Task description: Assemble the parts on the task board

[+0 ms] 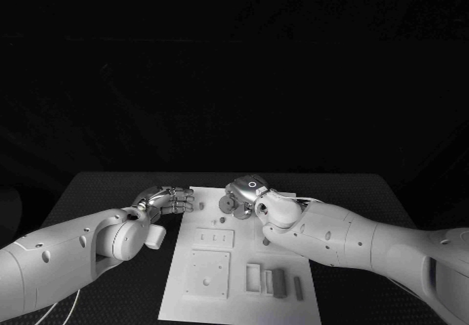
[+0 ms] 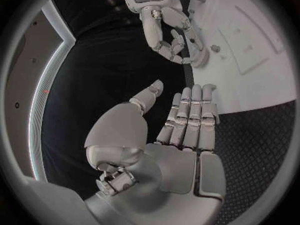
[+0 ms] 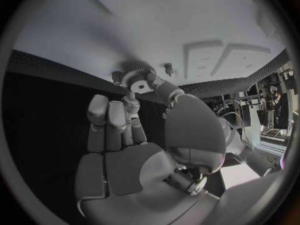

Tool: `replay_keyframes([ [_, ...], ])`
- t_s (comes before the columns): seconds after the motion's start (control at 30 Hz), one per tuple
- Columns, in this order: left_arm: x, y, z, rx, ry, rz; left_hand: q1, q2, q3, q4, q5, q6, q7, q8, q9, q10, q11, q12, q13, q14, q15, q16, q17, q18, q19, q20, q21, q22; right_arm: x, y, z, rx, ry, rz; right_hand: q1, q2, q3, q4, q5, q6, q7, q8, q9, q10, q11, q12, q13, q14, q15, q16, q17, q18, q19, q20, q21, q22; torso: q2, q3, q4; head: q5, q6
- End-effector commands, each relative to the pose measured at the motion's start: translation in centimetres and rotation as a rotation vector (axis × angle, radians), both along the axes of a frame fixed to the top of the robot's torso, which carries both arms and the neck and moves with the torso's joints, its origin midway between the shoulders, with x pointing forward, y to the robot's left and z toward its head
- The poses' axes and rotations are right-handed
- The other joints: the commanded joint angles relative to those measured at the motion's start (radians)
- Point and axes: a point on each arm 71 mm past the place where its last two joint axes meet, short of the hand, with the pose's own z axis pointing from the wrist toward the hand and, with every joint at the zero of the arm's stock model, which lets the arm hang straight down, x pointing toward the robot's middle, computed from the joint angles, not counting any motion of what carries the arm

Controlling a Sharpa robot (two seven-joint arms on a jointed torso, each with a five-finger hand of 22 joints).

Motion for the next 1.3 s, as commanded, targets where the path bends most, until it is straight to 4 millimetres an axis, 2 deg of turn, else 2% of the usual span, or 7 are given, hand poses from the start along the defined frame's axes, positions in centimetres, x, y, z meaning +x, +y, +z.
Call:
replay_keyframes([
  [0.03, 0.0, -0.3, 0.1, -0.006, -0.008, -0.02, 0.008, 0.005, -0.001, -0.001, 0.004, 0.003, 0.0, -0.004, -0.001, 0.003, 0.0, -0.005, -0.002, 0.005, 0.003, -0.004, 0.001, 0.001, 0.008, 0.0, -0.004, -0.001, 0.1, 0.1, -0.5, -0.026, 0.033, -0.011, 0.006, 0.0, -0.002, 0.004, 0.004, 0.047, 0.042, 0.002, 0.001, 0.004, -0.001, -0.001, -0.002, 0.0, 0.001, -0.005, -0.002, 0.06, -0.002, -0.005, -0.001, 0.01, 0.0, 0.0001, 0.0006, 0.0, 0.001],
  [0.43, 0.0, -0.4, 0.1, -0.006, -0.007, -0.022, 0.009, 0.005, -0.001, -0.001, 0.004, 0.003, 0.0, -0.004, -0.001, 0.003, 0.0, -0.006, -0.002, 0.005, 0.003, -0.004, 0.002, 0.001, 0.009, 0.0, -0.005, -0.001, 0.3, 0.7, -0.9, -0.037, 0.075, -0.012, 0.005, 0.0, -0.006, 0.005, 0.004, 0.034, 0.047, -0.008, 0.0, -0.005, 0.004, -0.005, -0.004, -0.017, 0.005, -0.017, -0.021, 0.06, -0.008, -0.003, -0.007, 0.009, -0.001, -0.0001, 0.0005, 0.001, 0.0],
  [0.67, 0.0, -0.4, 0.1, -0.007, -0.006, -0.023, 0.008, 0.004, -0.001, -0.001, 0.004, 0.003, 0.001, -0.004, -0.001, 0.002, 0.0, -0.006, -0.002, 0.005, 0.003, -0.005, 0.002, 0.001, 0.009, 0.0, -0.005, -0.001, 0.4, 0.5, -1.0, -0.03, 0.091, -0.018, 0.012, -0.003, -0.01, -0.001, 0.004, -0.059, 0.075, -0.064, -0.027, -0.026, 0.031, -0.01, -0.007, -0.048, 0.028, -0.035, -0.049, 0.06, -0.019, 0.003, -0.018, 0.009, 0.0, 0.0003, 0.0001, 0.001, -0.001],
  [0.87, 0.0, -0.3, 0.1, -0.006, -0.006, -0.02, 0.008, 0.004, -0.001, -0.001, 0.004, 0.002, 0.001, -0.005, -0.002, 0.002, 0.001, -0.007, -0.002, 0.005, 0.003, -0.005, 0.003, 0.001, 0.009, 0.0, -0.005, -0.001, 0.6, -0.1, -1.5, -0.02, 0.171, -0.042, 0.013, -0.001, -0.013, -0.002, 0.004, -0.102, 0.083, -0.087, -0.039, -0.042, 0.039, -0.012, -0.01, -0.059, 0.037, -0.038, -0.049, 0.06, -0.026, 0.009, -0.025, 0.008, 0.0, -0.0003, 0.0003, 0.0, 0.0],
  [0.97, 0.0, -0.2, 0.1, -0.005, -0.005, -0.019, 0.008, 0.004, -0.002, -0.001, 0.004, 0.002, 0.001, -0.005, -0.002, 0.002, 0.001, -0.007, -0.002, 0.005, 0.003, -0.006, 0.003, 0.001, 0.009, 0.0, -0.006, -0.001, 0.8, -0.3, -1.8, -0.036, 0.212, -0.057, 0.01, 0.004, -0.019, -0.006, 0.004, -0.134, 0.062, -0.097, -0.043, -0.058, 0.02, -0.015, -0.012, -0.074, 0.021, -0.042, -0.048, 0.06, -0.038, 0.017, -0.032, 0.01, 0.0, 0.0003, -0.0001, 0.001, -0.001],
  [1.03, 0.0, -0.3, 0.1, -0.005, -0.006, -0.02, 0.008, 0.004, -0.002, 0.0, 0.004, 0.001, 0.002, -0.005, -0.002, 0.002, 0.001, -0.007, -0.002, 0.005, 0.003, -0.006, 0.003, 0.001, 0.009, 0.0, -0.006, -0.001, 0.8, -0.5, -2.0, -0.027, 0.243, -0.07, 0.002, 0.007, -0.023, -0.003, 0.004, -0.146, 0.056, -0.1, -0.044, -0.065, 0.015, -0.016, -0.013, -0.082, 0.017, -0.043, -0.047, 0.06, -0.044, 0.021, -0.035, 0.01, 0.0, 0.0006, 0.0001, 0.001, -0.001],
  [1.3, 0.0, -0.2, 0.1, -0.005, -0.005, -0.019, 0.005, 0.006, -0.003, 0.002, 0.004, 0.001, 0.003, -0.006, -0.002, 0.001, 0.001, -0.008, -0.003, 0.006, 0.003, -0.007, 0.004, 0.001, 0.01, 0.0, -0.006, -0.001, 1.1, -1.7, -2.3, 0.003, 0.283, -0.101, -0.01, 0.02, -0.029, 0.001, 0.004, -0.139, 0.053, -0.089, -0.04, -0.071, 0.011, -0.014, -0.013, -0.088, 0.012, -0.041, -0.046, 0.06, -0.05, 0.025, -0.037, 0.012, 0.0, 0.0005, 0.0002, 0.0, -0.002],
])
